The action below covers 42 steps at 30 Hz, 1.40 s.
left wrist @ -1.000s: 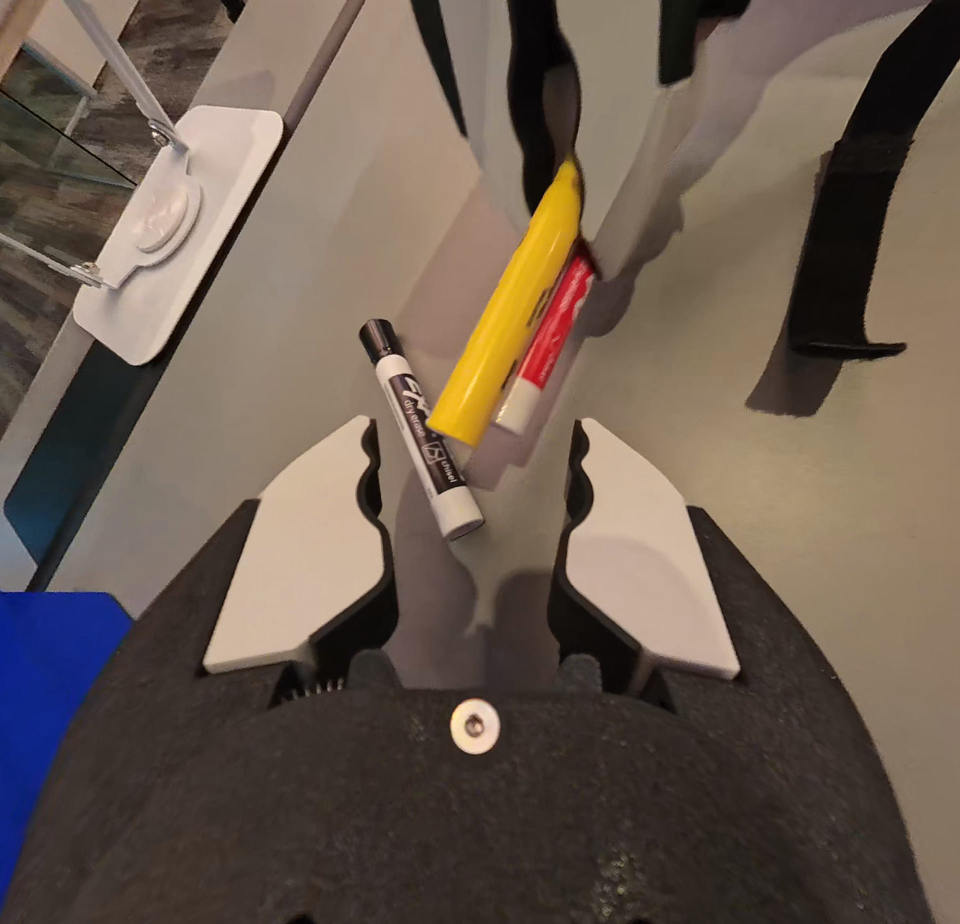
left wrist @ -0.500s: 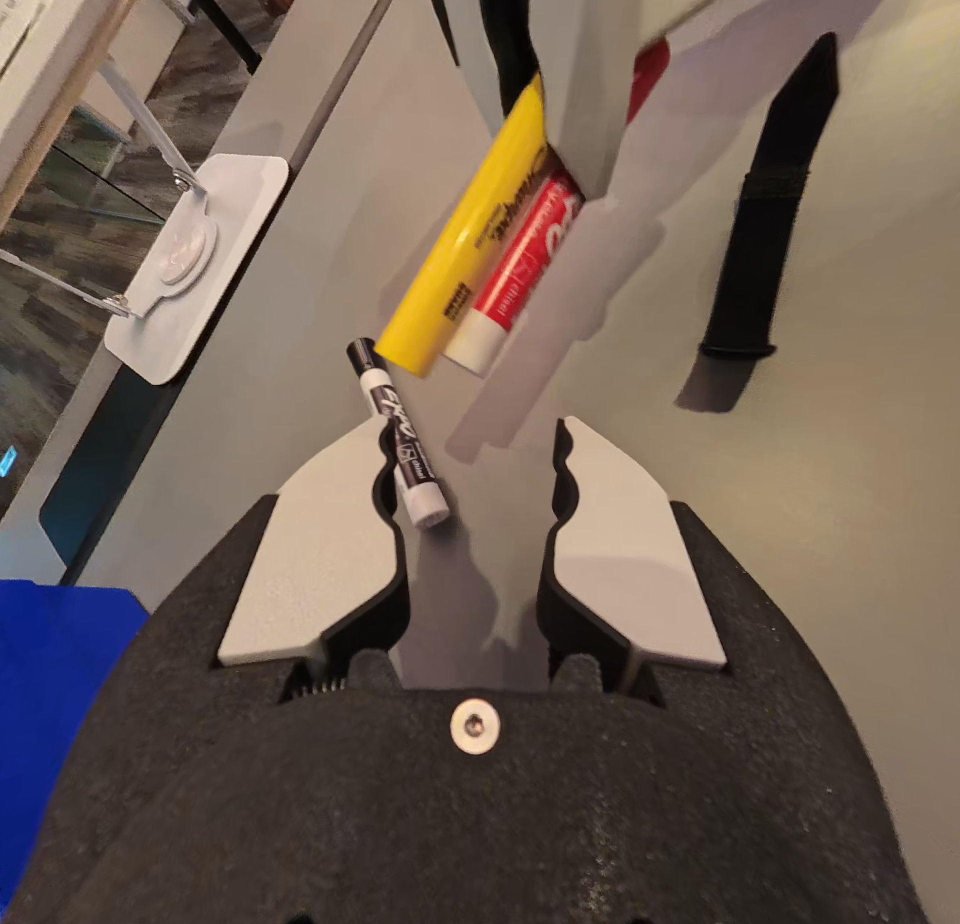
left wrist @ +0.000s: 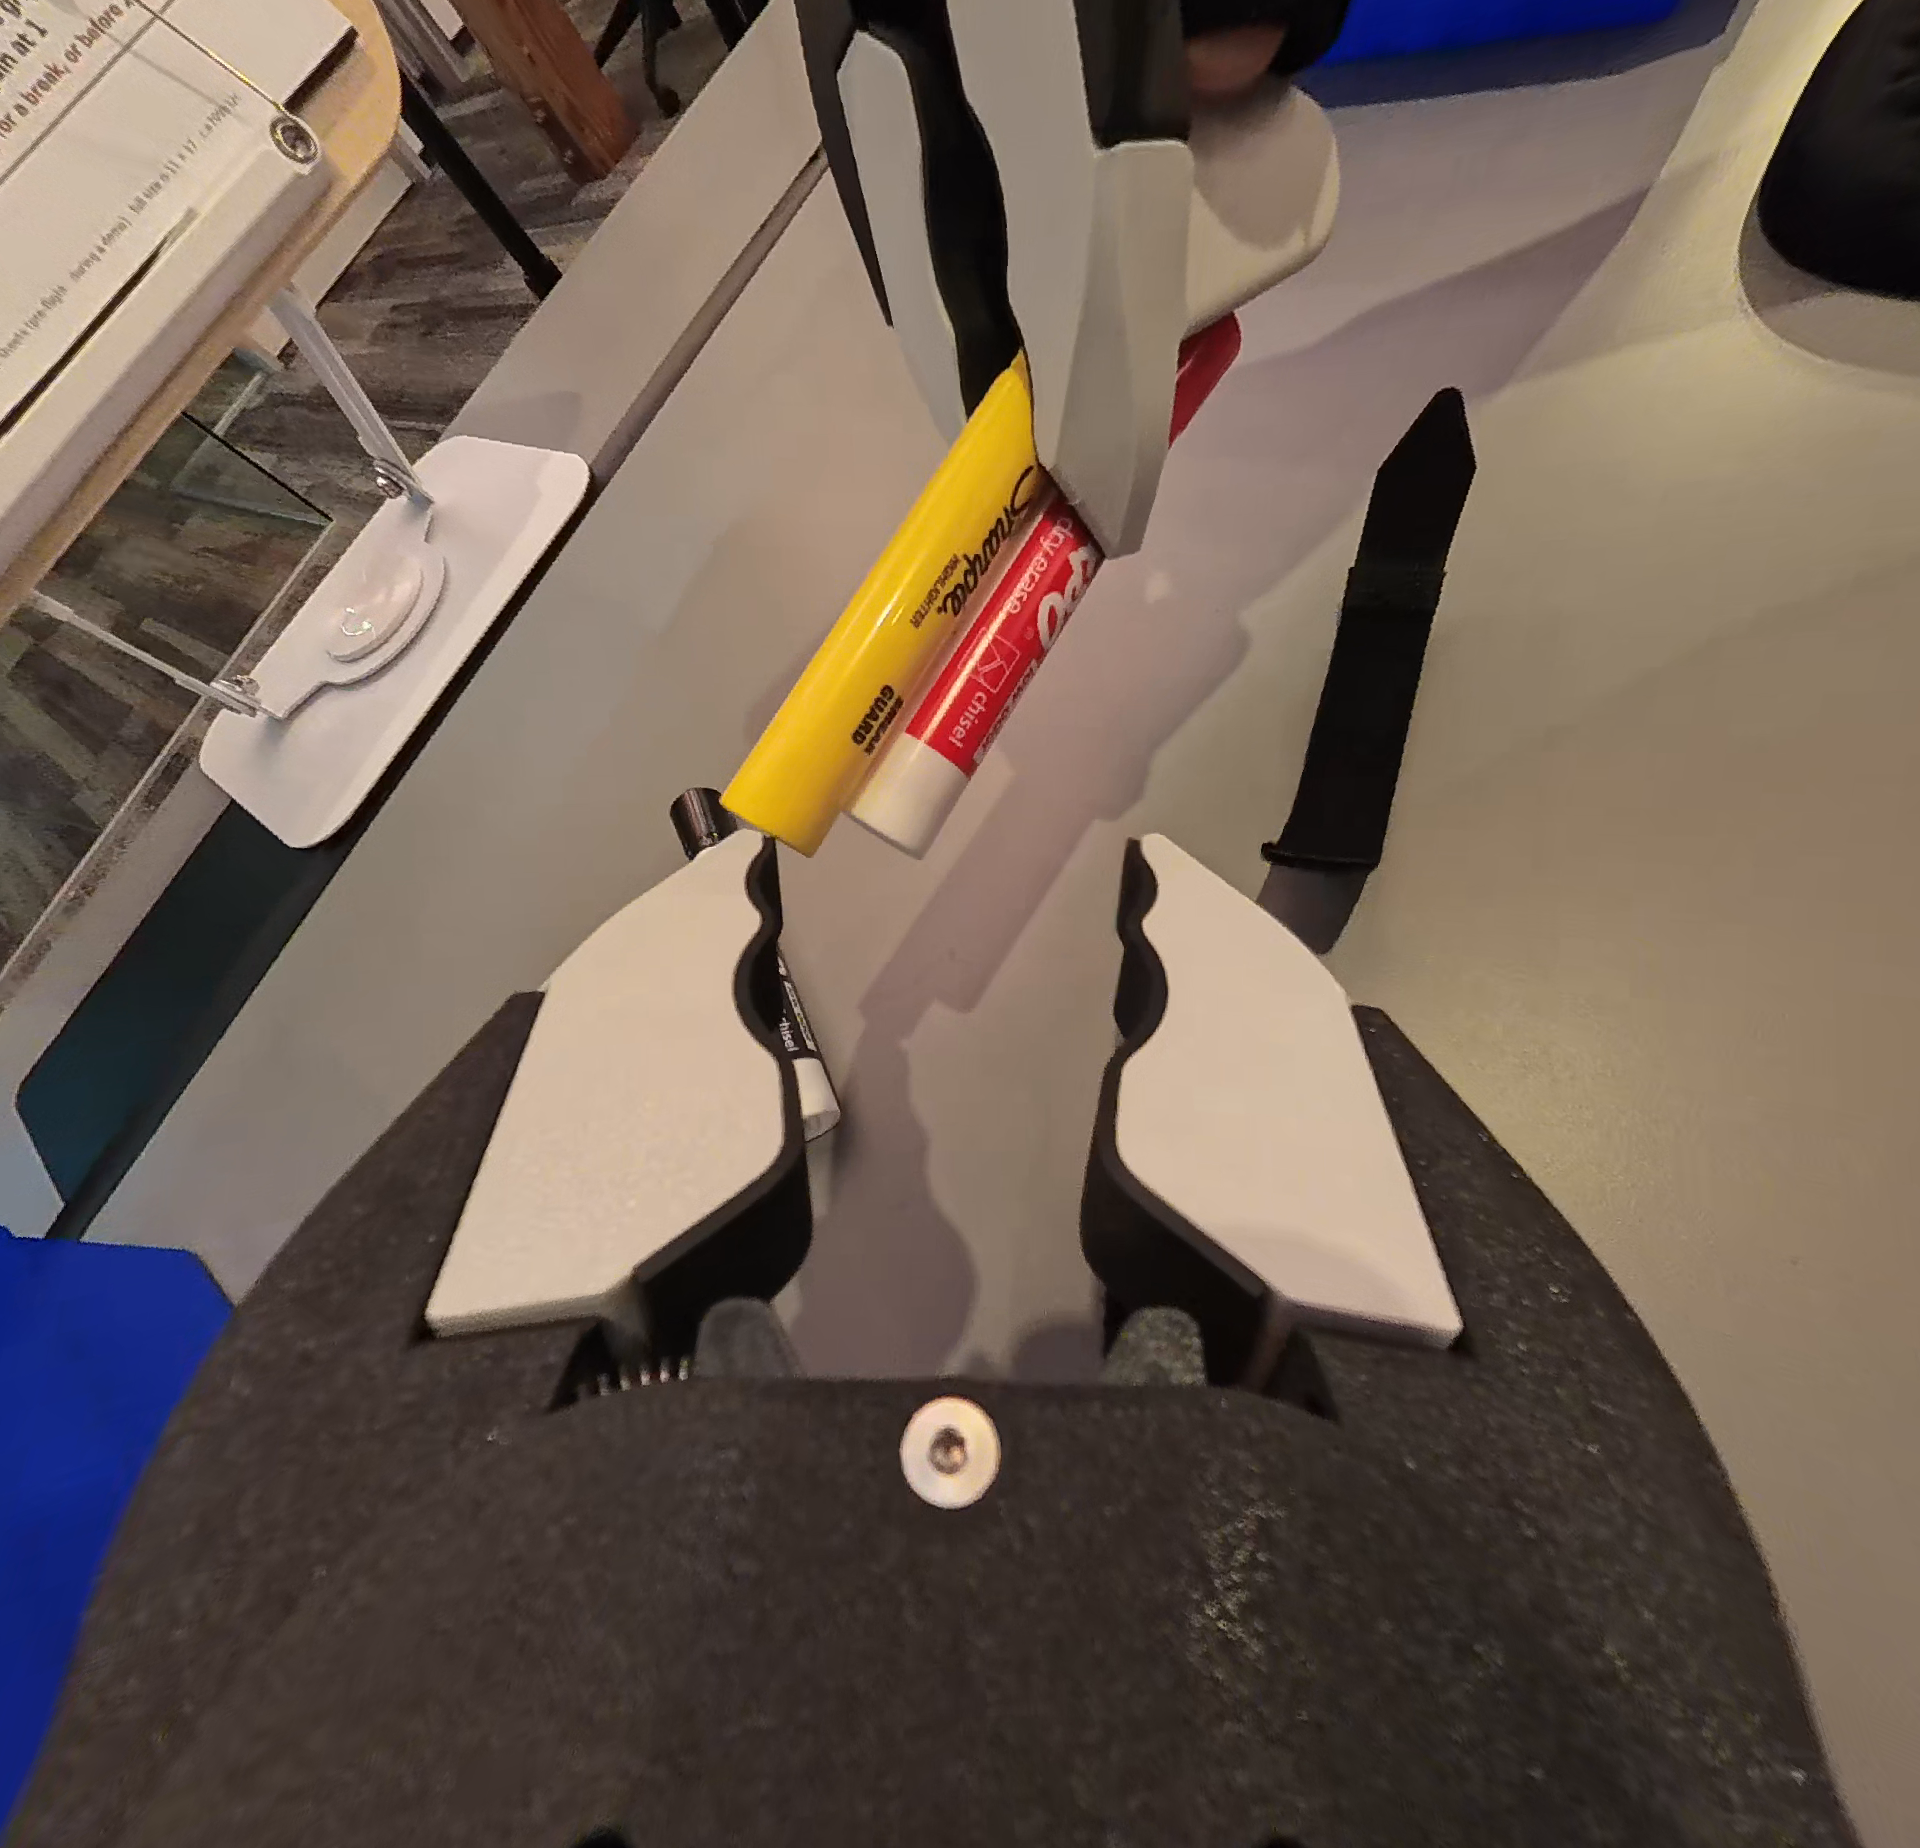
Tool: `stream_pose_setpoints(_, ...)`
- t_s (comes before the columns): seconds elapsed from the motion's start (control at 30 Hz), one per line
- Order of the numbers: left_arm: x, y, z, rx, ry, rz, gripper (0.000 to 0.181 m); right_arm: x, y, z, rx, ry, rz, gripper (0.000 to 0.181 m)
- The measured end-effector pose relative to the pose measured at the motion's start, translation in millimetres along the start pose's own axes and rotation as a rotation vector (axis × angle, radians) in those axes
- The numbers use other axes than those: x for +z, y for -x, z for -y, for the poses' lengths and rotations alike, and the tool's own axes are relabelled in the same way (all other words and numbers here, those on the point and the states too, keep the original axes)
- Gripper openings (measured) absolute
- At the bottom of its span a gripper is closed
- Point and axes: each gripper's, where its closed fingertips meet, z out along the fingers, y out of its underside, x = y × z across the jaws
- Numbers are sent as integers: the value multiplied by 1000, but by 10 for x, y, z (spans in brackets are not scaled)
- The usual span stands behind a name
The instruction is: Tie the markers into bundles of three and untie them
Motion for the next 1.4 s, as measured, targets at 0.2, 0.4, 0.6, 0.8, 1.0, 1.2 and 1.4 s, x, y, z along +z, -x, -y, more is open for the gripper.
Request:
stream_pose_setpoints(0.2, 45, -35, -32, 11, 17, -10, 63, 29, -42, -61, 17, 39, -2, 19)
stream_pose_setpoints(0.4, 198, -171, -234, -1, 84, -68, 60, 155, -203, -230, -19, 102, -39, 18)
stream_pose_setpoints(0.6, 376, -347, -404, -5, 155, -125, 56, 340, -410, -531, -182, 225, -147, 19)
stream_pose_setpoints(0.8, 412, -411, -379, -21, 160, -175, 55, 315, -449, -603, -292, 261, -207, 19)
stream_pose_setpoints(1.0, 418, -436, -361, -9, 160, -188, 56, 307, -455, -620, -355, 265, -235, 21)
stream_pose_setpoints(1.2, 418, -453, -350, 8, 159, -193, 54, 308, -456, -618, -364, 250, -246, 21)
stream_pose_setpoints(1.4, 417, -542, -311, 34, 146, -225, 55, 310, -454, -618, -373, 264, -256, 21)
